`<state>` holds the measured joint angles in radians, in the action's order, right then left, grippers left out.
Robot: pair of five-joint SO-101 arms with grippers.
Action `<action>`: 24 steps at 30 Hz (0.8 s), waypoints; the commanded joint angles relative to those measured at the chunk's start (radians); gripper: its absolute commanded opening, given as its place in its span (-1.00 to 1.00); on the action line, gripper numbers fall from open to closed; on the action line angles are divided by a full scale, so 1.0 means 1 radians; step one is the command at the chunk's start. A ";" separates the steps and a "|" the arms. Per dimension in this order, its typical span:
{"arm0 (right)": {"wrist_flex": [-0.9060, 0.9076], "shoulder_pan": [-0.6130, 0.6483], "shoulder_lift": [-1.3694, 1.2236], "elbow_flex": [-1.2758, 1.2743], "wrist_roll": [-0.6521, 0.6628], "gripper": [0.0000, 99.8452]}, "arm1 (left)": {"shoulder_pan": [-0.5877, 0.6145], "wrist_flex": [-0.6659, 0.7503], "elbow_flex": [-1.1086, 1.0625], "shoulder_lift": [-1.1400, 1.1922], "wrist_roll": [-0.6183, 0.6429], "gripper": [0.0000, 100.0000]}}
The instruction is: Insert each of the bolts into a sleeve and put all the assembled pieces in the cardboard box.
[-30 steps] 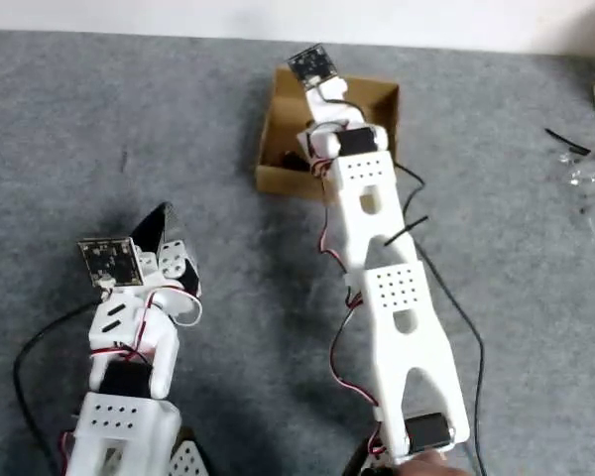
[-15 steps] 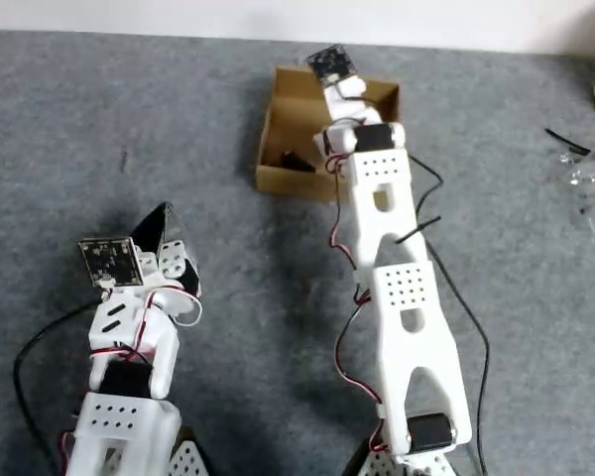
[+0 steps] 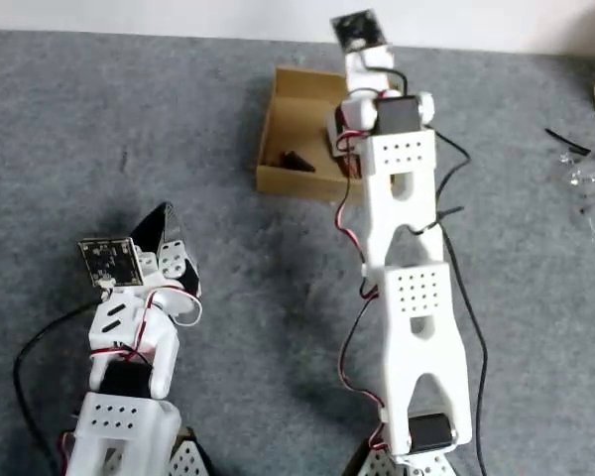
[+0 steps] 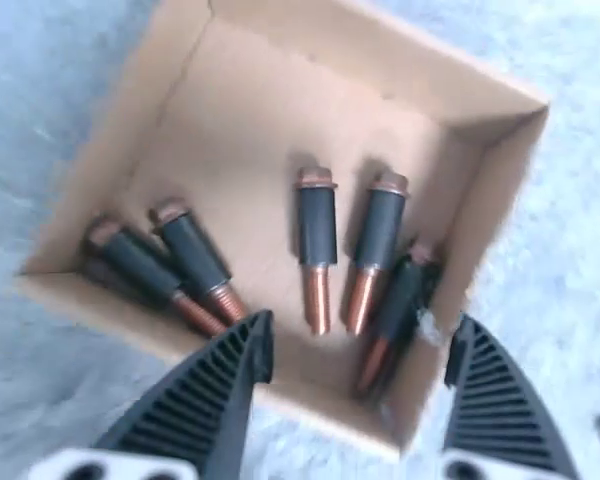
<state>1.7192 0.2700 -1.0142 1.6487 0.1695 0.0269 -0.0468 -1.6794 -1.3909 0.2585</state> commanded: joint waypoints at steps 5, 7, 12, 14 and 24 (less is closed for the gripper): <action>0.047 0.039 0.199 0.125 -0.028 -0.51 | -0.016 0.005 -0.025 -0.007 -0.025 -0.98; 0.047 0.039 0.232 0.124 -0.028 -0.51 | -0.016 0.005 -0.025 -0.007 -0.025 -0.98; 0.047 0.041 0.337 0.119 -0.028 -0.51 | -0.015 0.003 -0.025 -0.007 -0.025 -0.98; 0.047 0.041 0.390 0.116 -0.028 -0.51 | -0.015 0.003 -0.025 -0.007 -0.025 -0.98; 0.048 0.036 0.651 -0.010 -0.023 -0.51 | -0.013 0.002 -0.025 -0.007 -0.025 -0.98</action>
<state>1.7438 0.2977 -0.4895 1.6594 0.1496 0.0269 -0.0468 -1.6794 -1.3909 0.2585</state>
